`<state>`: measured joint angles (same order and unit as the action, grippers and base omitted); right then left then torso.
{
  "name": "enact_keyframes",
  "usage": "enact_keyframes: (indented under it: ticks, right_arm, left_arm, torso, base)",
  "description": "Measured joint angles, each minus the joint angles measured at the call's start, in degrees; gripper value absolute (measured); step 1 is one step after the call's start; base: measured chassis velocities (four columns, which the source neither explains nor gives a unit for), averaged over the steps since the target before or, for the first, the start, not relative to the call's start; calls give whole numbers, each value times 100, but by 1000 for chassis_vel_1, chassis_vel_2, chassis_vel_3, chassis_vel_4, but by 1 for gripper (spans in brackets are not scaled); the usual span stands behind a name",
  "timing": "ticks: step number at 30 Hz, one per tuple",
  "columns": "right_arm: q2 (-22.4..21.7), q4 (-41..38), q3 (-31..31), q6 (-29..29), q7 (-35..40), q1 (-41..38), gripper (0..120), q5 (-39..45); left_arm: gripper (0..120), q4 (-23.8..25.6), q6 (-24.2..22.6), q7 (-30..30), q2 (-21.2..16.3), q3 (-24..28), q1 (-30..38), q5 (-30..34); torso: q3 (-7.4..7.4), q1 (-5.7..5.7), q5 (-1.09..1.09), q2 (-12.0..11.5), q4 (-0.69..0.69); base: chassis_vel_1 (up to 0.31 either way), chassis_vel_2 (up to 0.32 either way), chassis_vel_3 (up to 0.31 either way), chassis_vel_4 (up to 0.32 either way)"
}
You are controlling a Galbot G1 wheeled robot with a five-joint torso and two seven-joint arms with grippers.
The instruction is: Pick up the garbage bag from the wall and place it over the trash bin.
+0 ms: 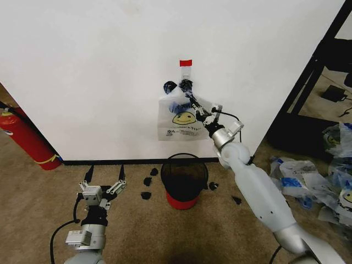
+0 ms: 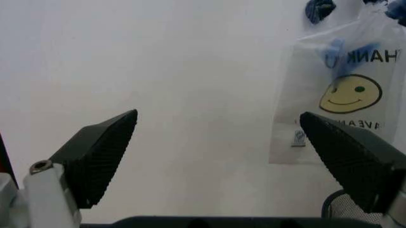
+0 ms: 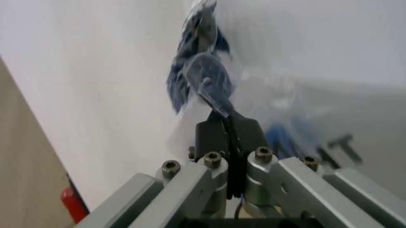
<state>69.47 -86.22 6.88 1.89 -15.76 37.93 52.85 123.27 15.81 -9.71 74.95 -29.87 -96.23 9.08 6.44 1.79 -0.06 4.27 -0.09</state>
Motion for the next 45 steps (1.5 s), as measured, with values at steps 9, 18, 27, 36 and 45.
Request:
enact_keyframes:
  ticks: [9,18,27,36,45]
  right_arm:
    - [-171,-608,126,22,-50,798,0,-255]
    - [-214,-1022,308,34,-68,1407,0,-400]
    - [-279,-1566,631,131,-187,2321,0,-863]
    - [-314,-2327,1249,434,-488,3716,0,-1653]
    - [-121,-2498,1517,917,-478,4339,0,-2617]
  left_arm:
    - [100,0,-8,-8,-23,58,34,3]
    - [100,-15,-12,-8,-23,95,49,3]
    - [100,-95,-12,-12,-74,138,127,19]
    - [100,-201,-8,-13,-109,291,217,39]
    - [100,-275,11,-13,-119,336,274,118]
  torso:
    - [0,0,-1,0,0]
    - [0,0,-1,0,1]
    - [0,0,-2,0,1]
    - [0,0,0,0,0]
    - [0,0,0,0,0]
  base:
    - [0,0,0,0]
    - [0,0,0,0]
    - [0,0,0,0]
    - [0,0,0,0]
    - [0,0,0,0]
